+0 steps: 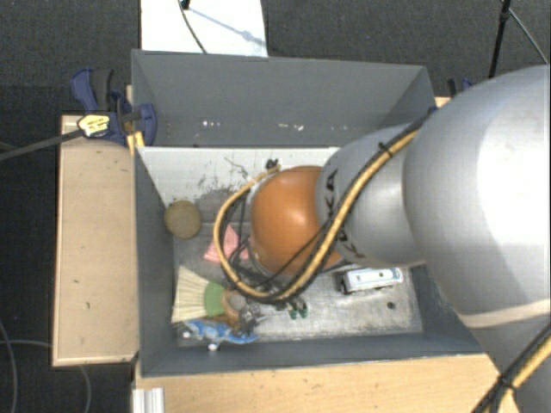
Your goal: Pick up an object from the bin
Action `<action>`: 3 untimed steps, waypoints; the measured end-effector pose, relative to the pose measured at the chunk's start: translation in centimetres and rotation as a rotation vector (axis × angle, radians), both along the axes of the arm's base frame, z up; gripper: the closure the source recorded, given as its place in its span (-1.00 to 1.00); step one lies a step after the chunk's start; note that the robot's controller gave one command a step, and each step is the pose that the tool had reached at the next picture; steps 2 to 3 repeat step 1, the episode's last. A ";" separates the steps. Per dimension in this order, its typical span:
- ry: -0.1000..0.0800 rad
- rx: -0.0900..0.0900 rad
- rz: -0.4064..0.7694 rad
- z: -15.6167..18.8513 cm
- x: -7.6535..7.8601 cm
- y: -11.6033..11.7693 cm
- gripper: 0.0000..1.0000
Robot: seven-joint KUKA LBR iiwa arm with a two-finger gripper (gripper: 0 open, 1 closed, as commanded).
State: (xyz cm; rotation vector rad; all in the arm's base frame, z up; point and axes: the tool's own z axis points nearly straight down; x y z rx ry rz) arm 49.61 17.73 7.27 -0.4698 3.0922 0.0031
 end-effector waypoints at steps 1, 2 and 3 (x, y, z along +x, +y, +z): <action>0.011 -0.003 -0.002 13.2 0.2 1.0 1.00; 0.011 -0.003 -0.002 13.2 0.2 1.0 1.00; 0.011 -0.003 -0.002 13.2 0.2 1.0 1.00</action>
Offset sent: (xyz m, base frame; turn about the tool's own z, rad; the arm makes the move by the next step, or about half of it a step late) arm 0.0000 0.0000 0.0000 0.0000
